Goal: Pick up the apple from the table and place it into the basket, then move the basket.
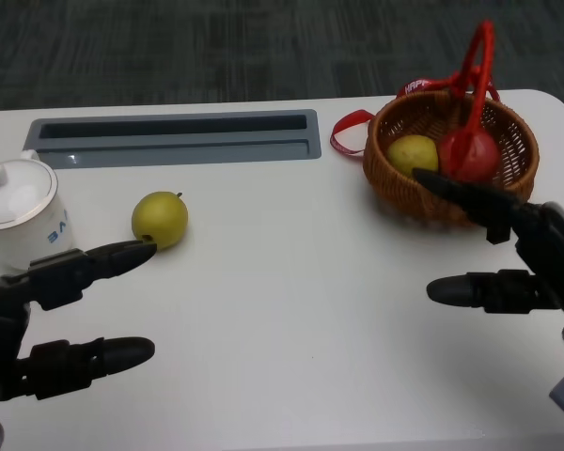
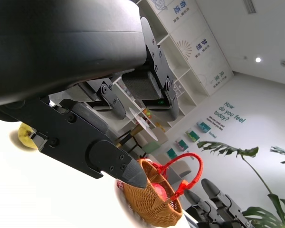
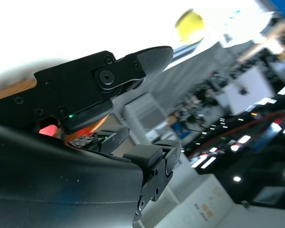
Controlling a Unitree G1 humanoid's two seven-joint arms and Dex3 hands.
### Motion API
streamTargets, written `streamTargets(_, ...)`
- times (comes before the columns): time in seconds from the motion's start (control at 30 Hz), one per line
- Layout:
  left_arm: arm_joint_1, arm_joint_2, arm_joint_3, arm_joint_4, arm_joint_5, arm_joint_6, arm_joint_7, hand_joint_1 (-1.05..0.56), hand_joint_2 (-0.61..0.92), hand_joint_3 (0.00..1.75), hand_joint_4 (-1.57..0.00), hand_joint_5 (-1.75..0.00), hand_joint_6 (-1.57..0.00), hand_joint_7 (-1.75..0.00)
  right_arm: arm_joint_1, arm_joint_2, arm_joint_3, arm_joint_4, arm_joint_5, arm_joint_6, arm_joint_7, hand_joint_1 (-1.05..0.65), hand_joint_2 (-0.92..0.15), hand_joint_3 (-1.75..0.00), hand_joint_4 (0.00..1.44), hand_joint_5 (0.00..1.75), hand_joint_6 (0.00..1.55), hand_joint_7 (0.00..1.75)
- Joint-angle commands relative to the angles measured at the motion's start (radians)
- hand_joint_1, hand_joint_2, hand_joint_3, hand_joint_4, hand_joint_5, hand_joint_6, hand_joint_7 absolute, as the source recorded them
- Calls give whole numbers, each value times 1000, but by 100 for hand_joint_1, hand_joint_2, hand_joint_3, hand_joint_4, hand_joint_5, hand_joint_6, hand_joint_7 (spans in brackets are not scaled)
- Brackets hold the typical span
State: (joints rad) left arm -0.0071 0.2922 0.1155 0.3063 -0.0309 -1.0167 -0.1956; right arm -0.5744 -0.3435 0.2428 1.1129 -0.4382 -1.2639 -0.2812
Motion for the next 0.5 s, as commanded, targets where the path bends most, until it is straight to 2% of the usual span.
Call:
streamTargets(0.03,-14,20,-1,11,-29,-16,-20,-34,71,0,-80,-2,-80,0,27,48,-1,1,46,-34,53,-55,-87,0,62,2,53,2)
streamTargets(0.2,-14,19,-4,1,-42,-5,-34,-35,70,0,-82,-3,-82,-1,24,119,-1,37,114,-35,172,-54,-86,0,63,1,52,0)
streamTargets(0.5,-4,25,-11,-19,-73,12,-67,-36,69,0,-85,-5,-83,-1,23,196,-16,64,165,-32,278,-50,-84,0,68,2,59,2)
